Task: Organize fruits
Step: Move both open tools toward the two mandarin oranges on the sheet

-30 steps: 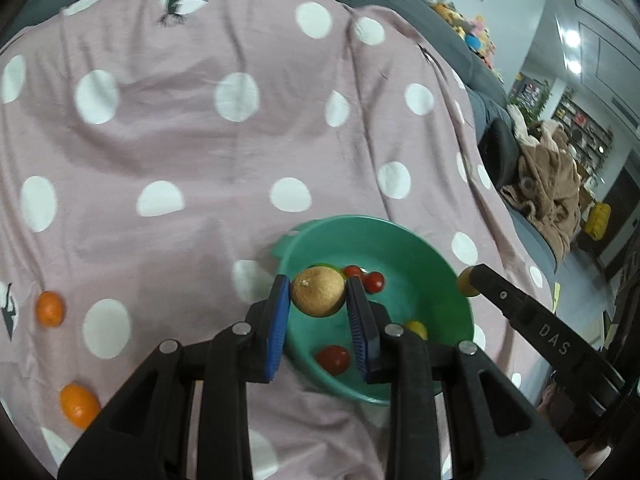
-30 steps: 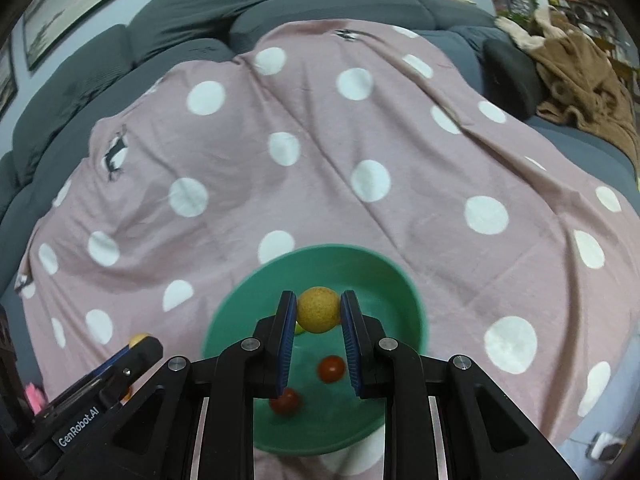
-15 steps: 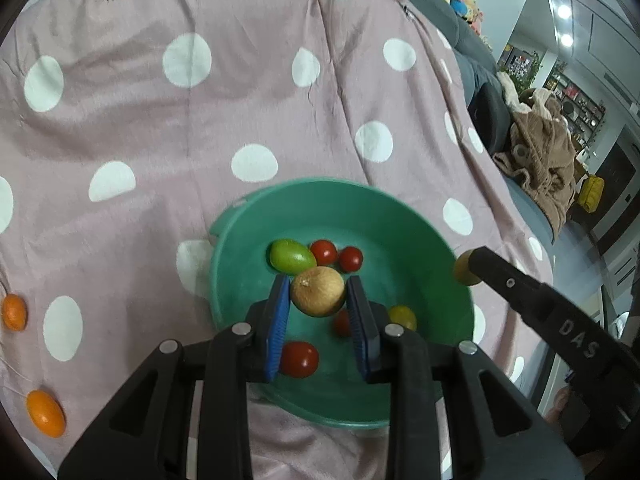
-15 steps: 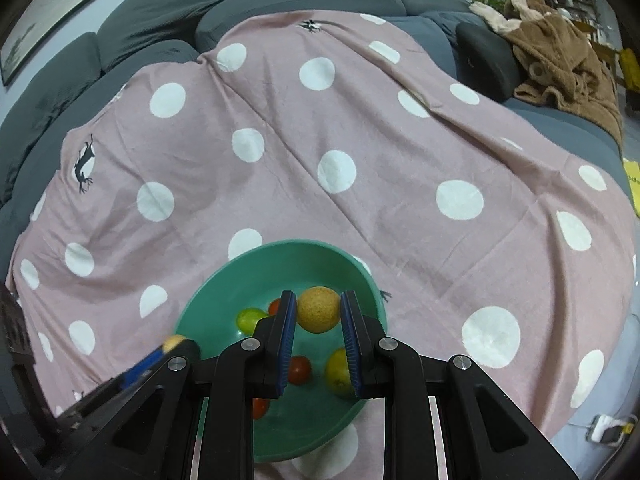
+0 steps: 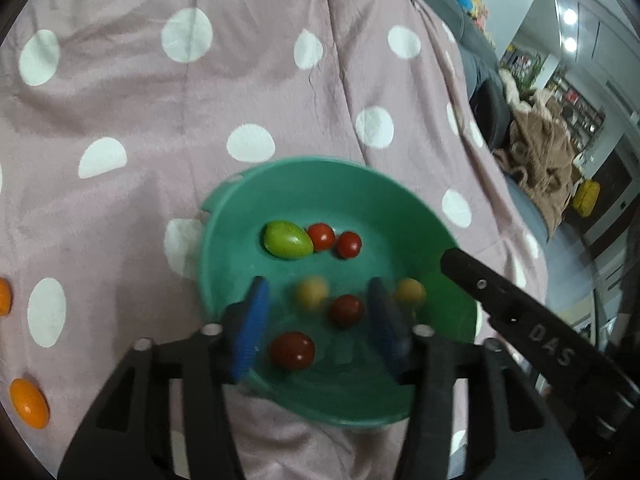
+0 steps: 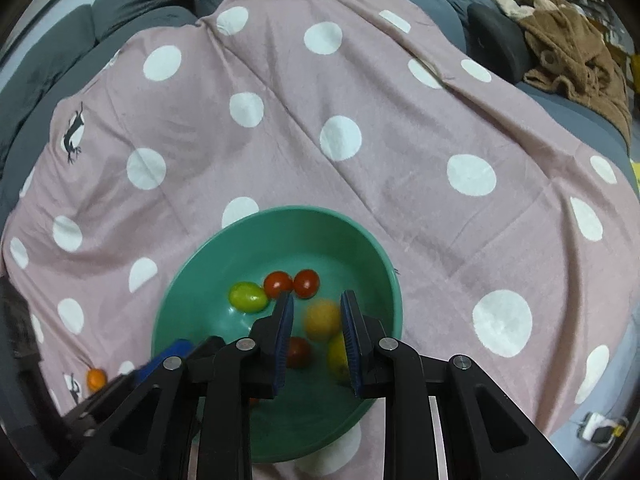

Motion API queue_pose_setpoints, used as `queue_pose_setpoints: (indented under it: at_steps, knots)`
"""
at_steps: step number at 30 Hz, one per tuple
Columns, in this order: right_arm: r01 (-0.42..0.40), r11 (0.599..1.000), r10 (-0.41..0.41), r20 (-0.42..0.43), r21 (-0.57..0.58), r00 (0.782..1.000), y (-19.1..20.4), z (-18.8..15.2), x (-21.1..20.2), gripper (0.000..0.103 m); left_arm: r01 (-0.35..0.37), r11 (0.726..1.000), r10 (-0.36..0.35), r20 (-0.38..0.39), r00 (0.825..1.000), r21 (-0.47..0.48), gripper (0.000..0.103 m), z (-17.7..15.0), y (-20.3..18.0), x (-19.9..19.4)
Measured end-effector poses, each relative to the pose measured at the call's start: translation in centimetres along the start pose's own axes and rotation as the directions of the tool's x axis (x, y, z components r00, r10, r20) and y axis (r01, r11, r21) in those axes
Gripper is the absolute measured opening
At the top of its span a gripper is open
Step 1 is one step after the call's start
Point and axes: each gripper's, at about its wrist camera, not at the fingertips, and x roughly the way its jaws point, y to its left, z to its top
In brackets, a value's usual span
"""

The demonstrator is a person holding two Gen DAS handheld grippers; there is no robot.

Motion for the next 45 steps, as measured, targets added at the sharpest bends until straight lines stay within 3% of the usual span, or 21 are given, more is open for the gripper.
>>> queue_pose_setpoints:
  at_steps: [3,11,19,22,25,28,30,34,39,40,45]
  knots:
    - [-0.016,1.0,0.016,0.022,-0.003,1.0,0.5,0.1,-0.6,0.049,-0.021,1.0,0.021,0.028,0.999,-0.017,0.061,-0.1,1.5,-2.2]
    - [-0.067,0.993,0.069,0.021,-0.097,0.997,4.5,-0.6,-1.2,0.049,-0.148,0.984,0.155,0.07,0.985,-0.1,0.072,-1.5,8.5,-8.4]
    - [-0.134,0.953,0.134,-0.019,-0.273,0.991,11.0,-3.0,-1.0,0.049,-0.291,0.924,0.322,0.096,0.942,-0.248,0.074,-2.3,17.3,-14.1]
    - [-0.16,0.926,0.151,-0.051,-0.342,0.987,13.6,-4.4,-0.4,0.049,-0.337,0.885,0.39,0.115,0.914,-0.322,0.074,-3.1,20.6,-15.1]
    - [-0.209,0.889,0.185,-0.099,-0.408,0.978,16.5,-6.2,0.3,0.049,-0.344,0.858,0.399,0.074,0.914,-0.381,0.073,-3.7,23.7,-15.3]
    - [-0.332,0.839,0.266,-0.206,-0.432,0.942,19.2,-8.3,1.5,0.049,-0.32,0.836,0.388,0.067,0.919,-0.446,0.073,-4.4,26.2,-15.8]
    - [-0.425,0.798,0.316,-0.304,-0.427,0.899,21.1,-9.9,2.5,0.049,-0.326,0.829,0.398,0.069,0.915,-0.454,0.072,-4.5,26.9,-15.9]
    - [-0.521,0.74,0.334,-0.44,-0.425,0.834,24.1,-12.9,4.3,0.049,-0.337,0.826,0.403,0.055,0.913,-0.452,0.063,-4.5,27.4,-15.2]
    - [-0.571,0.718,0.325,-0.534,-0.398,0.781,25.6,-15.7,6.2,0.049,-0.319,0.842,0.381,0.061,0.922,-0.436,0.049,-3.8,27.6,-14.3]
    - [-0.587,0.715,0.337,-0.548,-0.38,0.765,25.7,-15.8,6.3,0.049,-0.314,0.847,0.376,0.065,0.924,-0.429,0.049,-3.6,27.5,-14.2]
    - [-0.608,0.724,0.36,-0.572,-0.327,0.737,25.4,-16.0,6.6,0.049,-0.277,0.868,0.331,0.064,0.942,-0.413,0.049,-2.5,27.7,-12.9]
